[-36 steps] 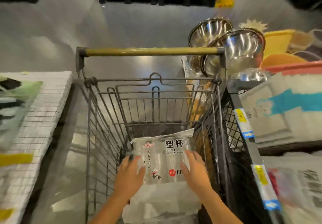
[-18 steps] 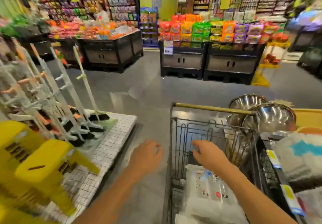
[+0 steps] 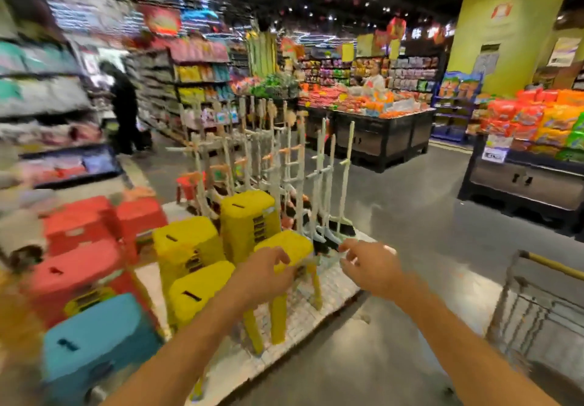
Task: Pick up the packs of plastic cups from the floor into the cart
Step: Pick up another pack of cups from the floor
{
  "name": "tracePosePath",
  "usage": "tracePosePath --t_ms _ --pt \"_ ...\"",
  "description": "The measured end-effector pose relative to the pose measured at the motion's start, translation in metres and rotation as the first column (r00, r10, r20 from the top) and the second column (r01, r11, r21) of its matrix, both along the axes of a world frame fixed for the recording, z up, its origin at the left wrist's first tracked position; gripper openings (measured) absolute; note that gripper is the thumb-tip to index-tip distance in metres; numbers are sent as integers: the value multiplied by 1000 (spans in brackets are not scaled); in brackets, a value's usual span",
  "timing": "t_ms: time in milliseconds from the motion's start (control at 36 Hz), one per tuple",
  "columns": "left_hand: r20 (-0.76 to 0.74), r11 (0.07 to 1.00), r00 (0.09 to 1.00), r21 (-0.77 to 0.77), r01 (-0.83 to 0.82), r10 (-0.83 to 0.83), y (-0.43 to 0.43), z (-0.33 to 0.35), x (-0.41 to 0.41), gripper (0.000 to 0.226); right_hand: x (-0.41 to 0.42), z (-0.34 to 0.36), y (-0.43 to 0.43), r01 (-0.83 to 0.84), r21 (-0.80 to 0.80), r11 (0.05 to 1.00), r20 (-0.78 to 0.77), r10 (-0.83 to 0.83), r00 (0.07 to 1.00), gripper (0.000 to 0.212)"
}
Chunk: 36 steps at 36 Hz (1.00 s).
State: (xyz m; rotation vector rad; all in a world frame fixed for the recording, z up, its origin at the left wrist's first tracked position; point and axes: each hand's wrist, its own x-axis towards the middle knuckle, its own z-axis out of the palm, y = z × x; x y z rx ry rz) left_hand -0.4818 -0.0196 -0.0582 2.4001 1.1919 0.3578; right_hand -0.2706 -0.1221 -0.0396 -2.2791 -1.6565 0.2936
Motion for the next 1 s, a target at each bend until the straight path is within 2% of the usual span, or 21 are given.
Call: tracePosePath --t_ms 194,306,389,500,583,694,889,1000 --pt "26 938 939 26 -345 344 7 5 -150 33 -126 5 82 -368 -19 930 -19 367 930 37" --pt "38 866 865 -14 -500 501 -5 4 -222 42 -193 2 122 -562 5 827 -44 562 826 38" --pt "-2 777 777 9 -630 630 -18 -1 -268 33 -246 2 145 -673 31 739 -55 673 737 34" --pt "62 628 628 5 -778 776 -46 1 -312 31 -309 -8 169 -799 32 600 -45 800 598 30" --pt "78 464 461 -25 -885 884 -80 2 -338 33 -363 -17 177 -896 5 444 -32 896 443 33" --pt "26 246 246 -36 -969 969 -142 -9 -370 30 -437 -26 159 -979 10 203 -32 979 202 30" --pt "29 -131 -134 -103 -986 991 -265 -31 -403 33 -537 -41 82 -992 -25 -125 -85 989 -123 31" --pt "27 -307 -312 -119 -944 950 -327 -41 -416 42 -580 -45 31 -964 -45 -261 -96 962 -256 31"
